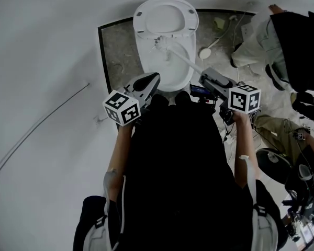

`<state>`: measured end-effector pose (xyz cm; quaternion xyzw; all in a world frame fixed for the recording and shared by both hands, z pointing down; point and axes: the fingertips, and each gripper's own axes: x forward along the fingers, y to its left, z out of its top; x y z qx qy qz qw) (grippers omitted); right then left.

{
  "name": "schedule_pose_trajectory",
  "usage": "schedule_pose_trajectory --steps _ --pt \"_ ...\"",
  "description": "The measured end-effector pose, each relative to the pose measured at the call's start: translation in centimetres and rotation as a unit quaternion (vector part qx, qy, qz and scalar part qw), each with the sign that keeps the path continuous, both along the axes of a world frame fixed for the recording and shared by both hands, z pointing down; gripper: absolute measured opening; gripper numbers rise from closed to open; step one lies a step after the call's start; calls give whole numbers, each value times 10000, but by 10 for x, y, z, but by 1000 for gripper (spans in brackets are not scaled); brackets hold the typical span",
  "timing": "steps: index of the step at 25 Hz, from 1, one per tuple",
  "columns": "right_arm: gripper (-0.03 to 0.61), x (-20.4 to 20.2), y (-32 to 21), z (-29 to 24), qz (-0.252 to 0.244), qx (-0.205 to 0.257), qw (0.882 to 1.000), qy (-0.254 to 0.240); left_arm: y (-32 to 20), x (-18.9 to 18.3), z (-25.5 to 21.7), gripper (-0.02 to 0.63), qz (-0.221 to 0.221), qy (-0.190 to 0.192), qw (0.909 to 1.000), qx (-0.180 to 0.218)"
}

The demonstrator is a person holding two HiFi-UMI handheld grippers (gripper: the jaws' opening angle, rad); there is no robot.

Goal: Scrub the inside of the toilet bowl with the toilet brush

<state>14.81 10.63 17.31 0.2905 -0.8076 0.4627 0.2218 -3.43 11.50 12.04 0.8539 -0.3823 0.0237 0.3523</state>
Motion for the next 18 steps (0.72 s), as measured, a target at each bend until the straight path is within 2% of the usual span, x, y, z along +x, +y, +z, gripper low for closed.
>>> schedule_pose_trajectory --steps 7,18 --pt "172 -3 6 4 -98 263 9996 54 5 2 3 9 72 -50 10000 -39" --pt "172 1 7 12 -172 276 9992 235 2 0 2 9 14 -26 10000 -16"
